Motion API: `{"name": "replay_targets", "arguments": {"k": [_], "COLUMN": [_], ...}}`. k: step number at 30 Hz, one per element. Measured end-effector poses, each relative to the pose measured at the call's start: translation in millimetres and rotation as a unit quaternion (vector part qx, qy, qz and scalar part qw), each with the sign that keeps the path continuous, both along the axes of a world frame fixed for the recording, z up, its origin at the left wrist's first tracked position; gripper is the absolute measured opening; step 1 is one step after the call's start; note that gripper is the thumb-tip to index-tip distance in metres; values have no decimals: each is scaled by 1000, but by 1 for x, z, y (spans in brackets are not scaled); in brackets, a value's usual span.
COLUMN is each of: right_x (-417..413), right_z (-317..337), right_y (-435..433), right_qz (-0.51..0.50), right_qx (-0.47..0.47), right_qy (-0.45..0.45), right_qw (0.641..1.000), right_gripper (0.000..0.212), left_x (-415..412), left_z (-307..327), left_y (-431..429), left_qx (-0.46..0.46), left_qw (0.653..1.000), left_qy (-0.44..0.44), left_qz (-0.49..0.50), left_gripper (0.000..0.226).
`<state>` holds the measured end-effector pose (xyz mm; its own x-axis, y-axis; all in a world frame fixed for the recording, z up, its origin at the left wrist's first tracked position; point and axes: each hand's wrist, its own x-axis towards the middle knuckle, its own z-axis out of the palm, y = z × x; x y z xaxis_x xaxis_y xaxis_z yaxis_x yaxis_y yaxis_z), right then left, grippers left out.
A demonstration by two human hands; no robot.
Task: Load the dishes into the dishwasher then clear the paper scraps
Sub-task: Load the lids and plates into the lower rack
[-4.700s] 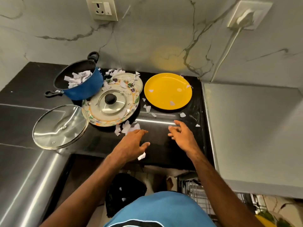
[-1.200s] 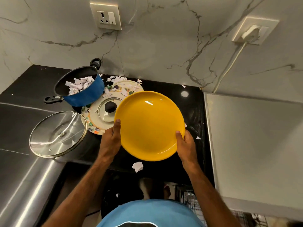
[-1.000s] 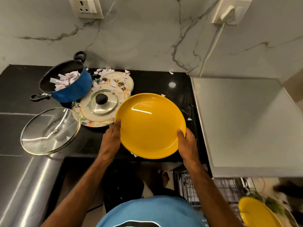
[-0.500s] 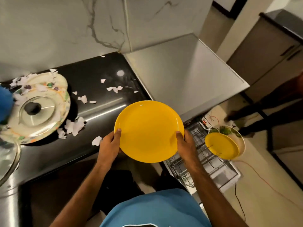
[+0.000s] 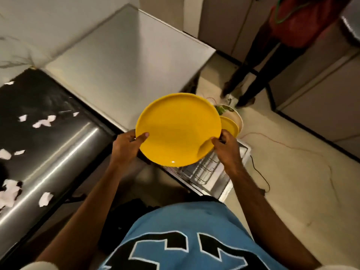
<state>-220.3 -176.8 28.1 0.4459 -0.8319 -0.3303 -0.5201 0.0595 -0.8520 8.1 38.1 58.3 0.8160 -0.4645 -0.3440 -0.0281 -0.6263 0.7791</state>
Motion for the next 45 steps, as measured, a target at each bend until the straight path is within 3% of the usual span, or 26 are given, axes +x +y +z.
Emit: {"name": "replay_targets", "arguments": {"k": [8,14,16,18,26,31,38,45], "right_x": [-84,-94,-95,-133,-103,-94,-75,-53], "right_z": [-31,-40,-37,-82,-89,-132,-215,-291], "right_y": [-65,-89,-84,-88,-99,-117,-144,-178], "right_qz": [-69,-84,-42,-79,32,23,18,-22], "right_qx": [7,-10,-28,35,-31,-27,-47,-115], "right_qy": [-4,-6,30,99,153,187,184,144], "right_qw": [998,996,998,991,987,982,982,983], "right_gripper": [28,38,35,39,37,44,37,35], "left_x": [-39,-42,-46,-80,-60,-54,-38,-19], "left_z": [-8,-3,-5,-57,-77,-130,-224,-306], "left_y": [-121,-174,-178,-229,-239,-273,-319,-358], "left_qx": [73,77,73,129,136,141,157,109], "left_qw": [980,955,942,910,878,850,818,829], "left_qy": [-72,-137,-162,-128,-201,-184,-201,-207], "left_qz": [-170,-250,-283,-372,-412,-474,-515,-508], "left_gripper": [23,33,29,26,26,32,34,33]}}
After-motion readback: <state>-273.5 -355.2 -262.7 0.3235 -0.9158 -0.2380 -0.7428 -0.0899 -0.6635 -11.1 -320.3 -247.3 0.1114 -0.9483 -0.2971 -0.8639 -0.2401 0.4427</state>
